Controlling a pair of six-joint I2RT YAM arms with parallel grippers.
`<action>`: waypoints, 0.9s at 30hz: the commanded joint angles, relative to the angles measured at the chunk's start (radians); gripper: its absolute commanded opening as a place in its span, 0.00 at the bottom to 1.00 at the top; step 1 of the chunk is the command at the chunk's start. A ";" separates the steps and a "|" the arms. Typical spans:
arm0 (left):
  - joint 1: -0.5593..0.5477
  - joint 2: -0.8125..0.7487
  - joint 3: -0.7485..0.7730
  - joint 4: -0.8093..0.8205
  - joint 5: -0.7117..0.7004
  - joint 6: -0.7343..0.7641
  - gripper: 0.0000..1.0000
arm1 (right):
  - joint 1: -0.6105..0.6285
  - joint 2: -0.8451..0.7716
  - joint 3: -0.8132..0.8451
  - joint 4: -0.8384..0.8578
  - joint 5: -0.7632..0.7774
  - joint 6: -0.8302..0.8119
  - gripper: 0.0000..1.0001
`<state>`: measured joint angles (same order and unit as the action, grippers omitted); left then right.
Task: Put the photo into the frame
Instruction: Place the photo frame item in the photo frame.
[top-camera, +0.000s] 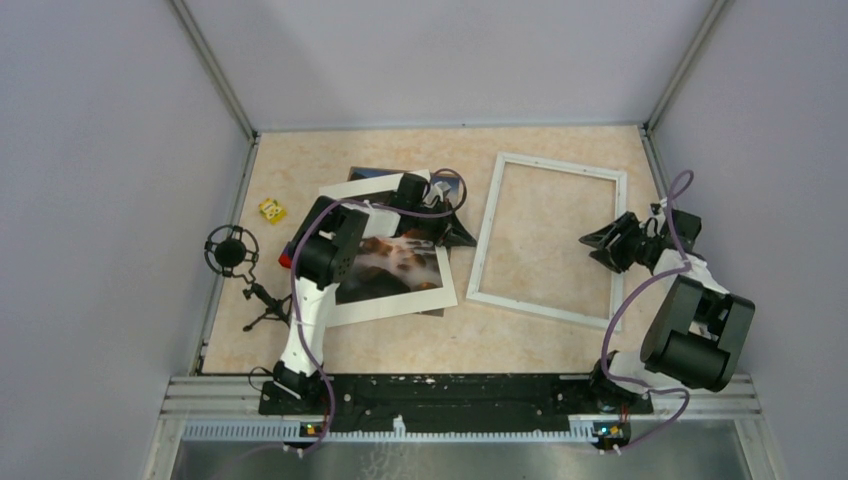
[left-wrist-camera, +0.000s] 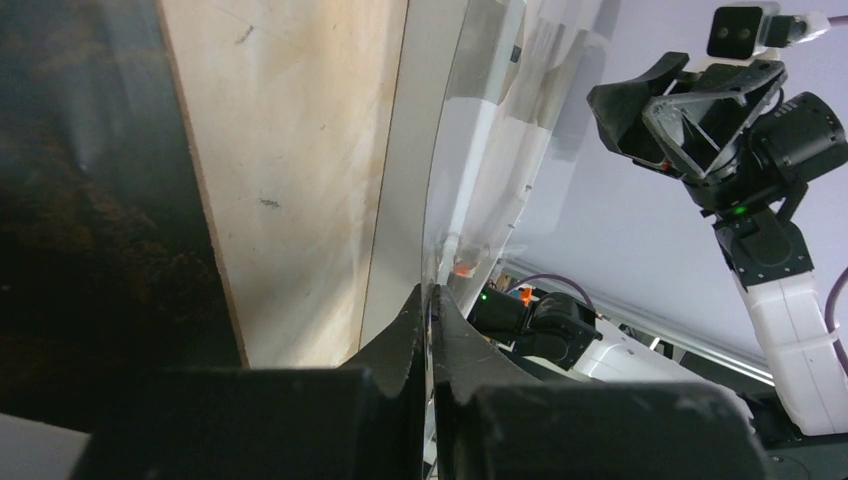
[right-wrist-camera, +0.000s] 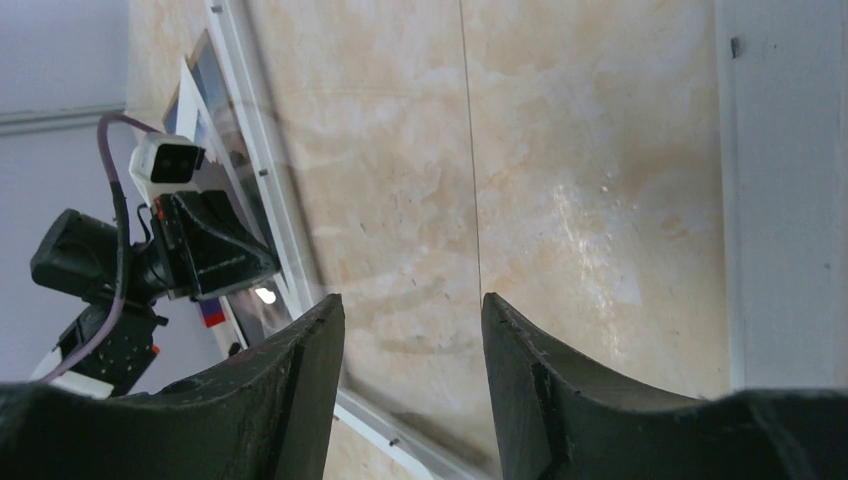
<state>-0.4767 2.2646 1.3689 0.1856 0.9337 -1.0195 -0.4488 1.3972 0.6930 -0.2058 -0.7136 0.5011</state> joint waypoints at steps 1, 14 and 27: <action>-0.012 -0.018 0.018 0.003 0.003 0.016 0.04 | -0.008 0.040 -0.045 0.188 -0.061 0.053 0.52; -0.013 -0.020 -0.013 -0.001 0.001 0.012 0.00 | -0.015 0.117 -0.098 0.323 -0.002 0.043 0.57; 0.004 -0.011 -0.026 -0.029 0.005 0.020 0.00 | -0.028 0.327 -0.144 0.628 -0.189 0.166 0.53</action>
<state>-0.4751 2.2646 1.3632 0.1783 0.9470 -1.0210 -0.4767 1.6535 0.5949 0.2260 -0.8089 0.5915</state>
